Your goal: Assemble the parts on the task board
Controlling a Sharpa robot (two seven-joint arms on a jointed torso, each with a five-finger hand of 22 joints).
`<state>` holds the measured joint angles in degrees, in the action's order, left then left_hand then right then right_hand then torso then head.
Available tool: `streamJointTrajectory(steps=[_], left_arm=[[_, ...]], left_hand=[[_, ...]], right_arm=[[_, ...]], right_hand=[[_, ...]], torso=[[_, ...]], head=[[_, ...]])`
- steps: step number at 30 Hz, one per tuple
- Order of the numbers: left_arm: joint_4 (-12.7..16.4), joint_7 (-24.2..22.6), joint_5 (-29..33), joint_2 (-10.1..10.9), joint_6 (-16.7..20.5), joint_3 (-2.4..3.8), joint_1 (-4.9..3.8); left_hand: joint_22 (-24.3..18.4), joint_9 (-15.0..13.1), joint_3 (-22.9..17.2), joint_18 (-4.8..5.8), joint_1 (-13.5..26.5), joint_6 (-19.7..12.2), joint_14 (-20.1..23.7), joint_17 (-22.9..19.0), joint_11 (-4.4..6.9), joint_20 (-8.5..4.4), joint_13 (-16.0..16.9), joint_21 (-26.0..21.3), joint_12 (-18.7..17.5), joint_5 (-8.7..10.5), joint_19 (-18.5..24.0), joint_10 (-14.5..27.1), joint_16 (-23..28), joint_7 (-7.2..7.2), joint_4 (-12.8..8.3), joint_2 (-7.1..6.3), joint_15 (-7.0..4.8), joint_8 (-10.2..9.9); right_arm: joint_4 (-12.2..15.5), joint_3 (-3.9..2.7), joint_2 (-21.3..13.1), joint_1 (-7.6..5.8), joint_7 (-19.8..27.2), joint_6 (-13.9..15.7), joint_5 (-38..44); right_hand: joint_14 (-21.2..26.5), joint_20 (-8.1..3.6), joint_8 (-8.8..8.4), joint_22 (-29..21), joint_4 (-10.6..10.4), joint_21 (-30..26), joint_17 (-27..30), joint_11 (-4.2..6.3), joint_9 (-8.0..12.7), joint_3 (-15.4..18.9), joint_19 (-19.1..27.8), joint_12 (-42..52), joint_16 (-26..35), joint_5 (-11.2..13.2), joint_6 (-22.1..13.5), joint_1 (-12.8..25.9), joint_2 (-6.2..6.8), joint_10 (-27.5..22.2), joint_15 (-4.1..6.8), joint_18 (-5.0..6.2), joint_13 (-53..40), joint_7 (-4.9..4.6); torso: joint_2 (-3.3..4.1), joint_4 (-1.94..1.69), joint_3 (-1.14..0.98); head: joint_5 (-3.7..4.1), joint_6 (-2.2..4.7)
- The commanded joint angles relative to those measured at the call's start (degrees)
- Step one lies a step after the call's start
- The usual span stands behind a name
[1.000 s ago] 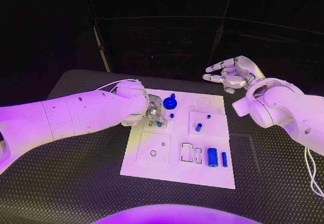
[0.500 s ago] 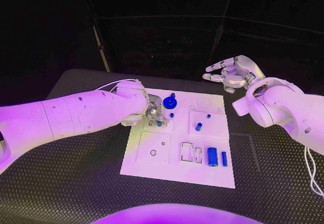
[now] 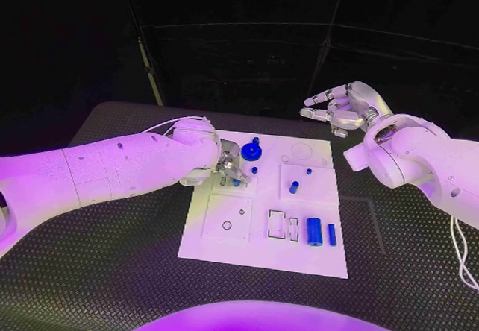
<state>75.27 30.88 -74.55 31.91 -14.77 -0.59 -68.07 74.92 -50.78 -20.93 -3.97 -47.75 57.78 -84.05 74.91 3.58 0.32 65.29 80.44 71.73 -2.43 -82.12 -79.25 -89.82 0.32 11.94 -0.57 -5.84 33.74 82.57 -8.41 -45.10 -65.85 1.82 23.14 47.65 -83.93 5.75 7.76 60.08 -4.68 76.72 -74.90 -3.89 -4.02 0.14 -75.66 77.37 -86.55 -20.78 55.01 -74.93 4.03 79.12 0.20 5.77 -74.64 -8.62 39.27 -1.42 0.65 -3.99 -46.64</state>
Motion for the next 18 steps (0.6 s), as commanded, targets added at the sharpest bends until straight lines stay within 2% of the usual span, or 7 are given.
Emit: streamJointTrajectory(steps=[1,18], left_arm=[[0.0,0.7,0.4,-0.1,-3.9,-0.59,0.82],[0.1,0.7,-0.1,0.3,-3.9,-0.59,0.83]], left_hand=[[3.6,-0.1,0.7,0.95,0.6,0.4,-5.9,15.1,-0.05,-0.14,0.1,0.4,0.3,-0.29,-0.5,-0.5,-0.2,-0.2,0.2,-0.04,-0.46,0.0],[3.8,-0.2,0.9,1.01,0.6,0.5,-5.9,15.1,-0.02,-0.15,0.1,0.5,0.4,-0.3,-0.6,-0.5,-0.2,-0.25,0.2,0.07,-0.47,0.0]], right_arm=[[0.1,-0.05,0.0,-0.11,0.3,-0.2,0.1],[0.0,-0.05,0.1,-0.1,0.3,-0.3,0.1]], right_hand=[[-4.3,-0.32,0.29,-0.1,0.1,-0.2,-6.9,0.24,0.1,0.4,-0.1,-0.1,0.2,0.2,-0.2,0.2,-0.07,-0.2,0.46,-0.1,0.1,0.06],[-4.3,-0.31,0.31,-0.1,0.0,-0.2,-6.9,0.23,0.1,0.4,-0.1,-0.1,0.2,0.2,-0.2,0.3,-0.11,-0.2,0.46,-0.11,0.0,0.06]], torso=[[0.01,0.06,-0.03],[0.01,-0.03,0.03]], head=[[0.02,0.03],[-0.08,0.0]])
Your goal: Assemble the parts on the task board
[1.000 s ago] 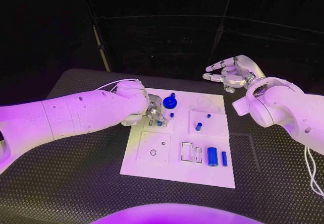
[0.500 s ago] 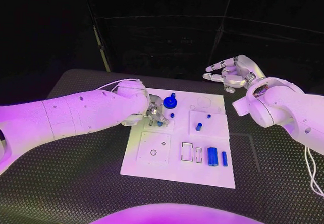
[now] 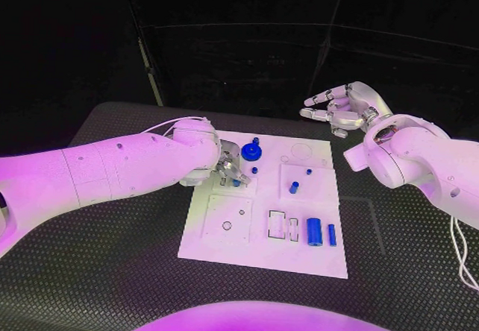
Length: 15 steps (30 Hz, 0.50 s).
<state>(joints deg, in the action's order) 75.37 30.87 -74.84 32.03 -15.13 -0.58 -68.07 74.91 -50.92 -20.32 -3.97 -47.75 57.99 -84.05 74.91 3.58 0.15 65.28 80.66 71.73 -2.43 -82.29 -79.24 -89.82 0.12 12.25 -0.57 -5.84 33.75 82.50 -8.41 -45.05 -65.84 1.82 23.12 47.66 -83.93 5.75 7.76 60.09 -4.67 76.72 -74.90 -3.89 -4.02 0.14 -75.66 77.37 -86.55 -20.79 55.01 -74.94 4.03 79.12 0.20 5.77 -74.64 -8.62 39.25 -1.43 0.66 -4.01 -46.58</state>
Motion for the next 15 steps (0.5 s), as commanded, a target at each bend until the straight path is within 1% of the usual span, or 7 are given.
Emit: streamJointTrajectory(steps=[1,7,12,15], left_arm=[[0.0,0.7,0.1,0.3,-3.4,-0.6,0.83],[0.3,0.8,-0.1,0.5,-3.3,-0.6,0.83],[0.5,0.8,-0.2,0.8,-3.3,-0.6,0.83],[0.5,0.8,-0.3,0.9,-3.3,-0.6,0.83]], left_hand=[[3.8,0.0,0.3,1.02,0.6,0.2,-5.9,15.1,-0.03,0.02,0.1,0.3,0.4,-0.3,-0.5,-0.5,-0.2,-0.05,-0.1,0.07,-0.47,0.0],[3.9,-0.1,0.4,1.04,0.5,0.3,-5.9,15.1,-0.01,0.02,0.2,0.4,0.4,-0.31,-0.5,-0.6,-0.2,-0.06,-0.1,0.06,-0.48,0.0],[4.0,-0.1,0.4,1.08,0.5,0.3,-5.9,15.1,-0.01,0.02,0.3,0.5,0.5,-0.3,-0.6,-0.6,-0.2,-0.07,-0.1,0.06,-0.48,0.1],[4.0,-0.1,0.4,1.08,0.5,0.3,-5.9,15.1,-0.01,0.02,0.3,0.5,0.5,-0.3,-0.6,-0.6,-0.2,-0.07,-0.1,0.06,-0.48,0.1]], right_arm=[[0.1,-0.05,0.1,-0.1,0.3,-0.3,0.1],[0.0,-0.04,0.1,-0.1,0.3,-0.3,0.1],[-0.1,-0.04,0.1,-0.09,0.3,-0.4,0.1],[-0.1,-0.04,0.1,-0.09,0.3,-0.4,0.1]], right_hand=[[-4.3,-0.31,0.31,-0.1,0.0,-0.2,-6.9,0.23,0.1,0.4,-0.1,-0.1,0.2,0.2,-0.2,0.3,-0.11,-0.2,0.46,-0.1,0.0,0.06],[-4.3,-0.31,0.31,-0.1,0.0,-0.2,-6.9,0.23,0.1,0.4,-0.1,-0.1,0.2,0.2,-0.2,0.3,-0.11,-0.2,0.46,-0.1,0.0,0.06],[-4.3,-0.31,0.31,-0.1,0.0,-0.2,-6.9,0.23,0.1,0.4,-0.1,-0.1,0.2,0.2,-0.2,0.3,-0.11,-0.2,0.46,-0.1,0.0,0.06],[-4.3,-0.31,0.31,-0.1,0.0,-0.2,-6.9,0.23,0.1,0.4,-0.1,-0.1,0.2,0.2,-0.2,0.3,-0.11,-0.2,0.46,-0.1,0.0,0.06]], torso=[[0.02,-0.01,0.02],[0.01,-0.01,0.04],[-0.01,-0.02,0.0],[-0.01,-0.02,0.01]], head=[[-0.06,-0.05],[-0.14,-0.11],[-0.24,-0.09],[-0.27,-0.11]])
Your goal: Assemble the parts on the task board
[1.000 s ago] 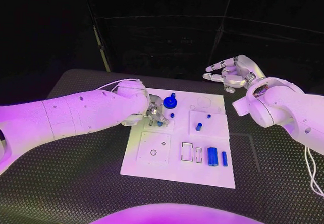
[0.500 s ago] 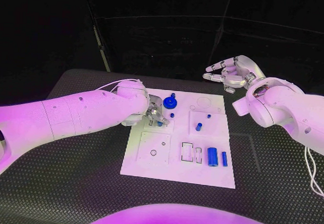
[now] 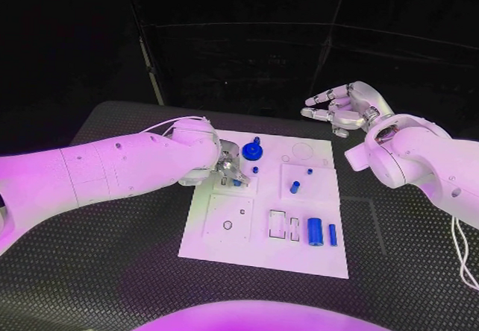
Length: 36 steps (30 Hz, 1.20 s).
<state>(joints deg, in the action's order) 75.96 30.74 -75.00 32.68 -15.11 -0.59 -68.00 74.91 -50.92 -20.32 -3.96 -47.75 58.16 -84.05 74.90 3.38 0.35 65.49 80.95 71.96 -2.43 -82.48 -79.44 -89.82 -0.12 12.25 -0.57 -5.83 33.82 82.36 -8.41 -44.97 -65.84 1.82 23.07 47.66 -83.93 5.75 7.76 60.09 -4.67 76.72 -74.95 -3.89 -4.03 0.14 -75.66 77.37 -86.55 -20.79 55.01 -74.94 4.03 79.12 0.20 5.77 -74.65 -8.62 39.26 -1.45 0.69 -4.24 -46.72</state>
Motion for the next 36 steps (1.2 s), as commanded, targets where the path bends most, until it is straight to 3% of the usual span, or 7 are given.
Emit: streamJointTrajectory(steps=[1,36], left_arm=[[-0.1,0.9,-0.2,0.3,-3.3,-0.59,0.77],[1.0,1.0,-2.1,1.7,0.2,-0.58,0.79]], left_hand=[[4.0,-0.1,0.4,1.07,0.5,0.1,-5.9,15.1,0.2,-0.18,0.1,0.2,0.3,-0.3,-0.4,-0.4,-0.2,0.16,-0.1,0.06,-0.48,0.0],[4.9,-0.4,1.0,1.27,-0.3,0.6,-5.9,15.1,0.42,-0.28,0.9,0.9,1.0,-0.31,-1.0,-1.0,-0.2,-0.1,-0.3,0.45,-0.62,0.4]], right_arm=[[0.0,-0.04,0.1,-0.1,0.3,-0.3,0.1],[-0.1,-0.04,0.1,-0.09,0.4,-0.4,0.2]], right_hand=[[-4.3,-0.31,0.31,-0.1,0.0,-0.2,-6.9,0.23,0.1,0.4,-0.1,-0.1,0.2,0.2,-0.2,0.3,-0.11,-0.2,0.46,-0.1,0.0,0.06],[-4.3,-0.31,0.31,-0.1,0.0,-0.2,-6.9,0.23,0.1,0.4,-0.1,-0.1,0.2,0.2,-0.2,0.3,-0.11,-0.2,0.46,-0.1,0.0,0.06]], torso=[[-0.01,0.01,-0.01],[0.02,0.08,0.0]], head=[[-0.06,0.02],[-0.53,0.54]])
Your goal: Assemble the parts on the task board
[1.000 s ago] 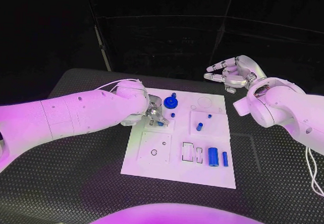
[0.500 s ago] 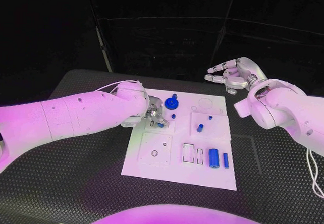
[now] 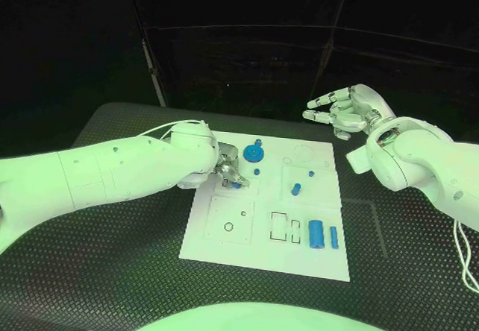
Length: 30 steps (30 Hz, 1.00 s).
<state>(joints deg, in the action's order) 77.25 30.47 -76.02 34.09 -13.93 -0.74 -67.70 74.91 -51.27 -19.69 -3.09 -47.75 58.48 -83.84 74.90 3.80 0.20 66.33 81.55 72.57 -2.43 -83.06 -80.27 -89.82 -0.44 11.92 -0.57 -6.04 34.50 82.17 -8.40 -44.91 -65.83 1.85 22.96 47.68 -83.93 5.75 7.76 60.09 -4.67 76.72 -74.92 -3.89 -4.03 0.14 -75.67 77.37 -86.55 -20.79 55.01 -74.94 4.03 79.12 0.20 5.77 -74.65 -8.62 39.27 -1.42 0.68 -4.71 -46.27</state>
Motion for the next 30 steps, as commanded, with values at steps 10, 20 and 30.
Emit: streamJointTrajectory(steps=[10,20,30], left_arm=[[-0.4,1.3,-1.5,0.3,0.1,-0.42,0.5],[0.1,1.2,-1.5,0.2,2.5,-0.42,0.51],[0.4,1.2,-1.5,0.3,4.4,-0.42,0.52]], left_hand=[[5.1,-0.2,0.3,0.43,-0.8,0.4,-6.2,15.1,0.08,-0.19,0.1,0.4,0.5,-0.32,-0.5,-0.3,-0.2,0.13,-0.1,1.02,-0.5,-0.2],[5.1,-0.7,-3.6,0.42,-7.7,0.0,-6.2,15.1,0.5,-0.47,0.1,0.3,0.5,-0.36,-0.6,-0.5,-0.2,-0.28,-5.0,4.15,-0.79,-0.1],[5.2,-1.1,-9.0,0.41,-11.0,-0.5,-6.2,15.1,0.43,-0.59,-0.1,0.1,0.3,-0.34,-0.6,-0.4,-0.2,-0.15,-8.6,5.92,-0.84,-0.2]], right_arm=[[0.1,-0.05,0.0,-0.1,0.4,-0.2,0.2],[0.1,-0.05,0.0,-0.1,0.3,-0.2,0.2],[0.1,-0.05,0.0,-0.1,0.3,-0.4,0.2]], right_hand=[[-4.3,-0.31,0.31,-0.1,0.0,-0.2,-6.9,0.23,0.1,0.4,-0.1,-0.1,0.2,0.2,-0.2,0.3,-0.11,-0.2,0.46,-0.1,0.1,0.06],[-4.3,-0.31,0.31,-0.1,0.0,-0.2,-6.9,0.23,0.1,0.4,-0.1,-0.1,0.2,0.2,-0.2,0.3,-0.11,-0.2,0.46,-0.1,0.1,0.06],[-4.3,-0.31,0.38,0.0,-0.1,-0.2,-7.0,0.24,0.1,0.6,-0.1,0.0,0.1,0.2,-0.2,0.4,-0.23,-0.2,0.46,-0.11,0.0,0.08]], torso=[[0.07,0.03,0.02],[0.01,0.03,0.03],[0.03,0.03,0.02]], head=[[0.12,0.14],[0.11,0.04],[0.08,-0.07]])
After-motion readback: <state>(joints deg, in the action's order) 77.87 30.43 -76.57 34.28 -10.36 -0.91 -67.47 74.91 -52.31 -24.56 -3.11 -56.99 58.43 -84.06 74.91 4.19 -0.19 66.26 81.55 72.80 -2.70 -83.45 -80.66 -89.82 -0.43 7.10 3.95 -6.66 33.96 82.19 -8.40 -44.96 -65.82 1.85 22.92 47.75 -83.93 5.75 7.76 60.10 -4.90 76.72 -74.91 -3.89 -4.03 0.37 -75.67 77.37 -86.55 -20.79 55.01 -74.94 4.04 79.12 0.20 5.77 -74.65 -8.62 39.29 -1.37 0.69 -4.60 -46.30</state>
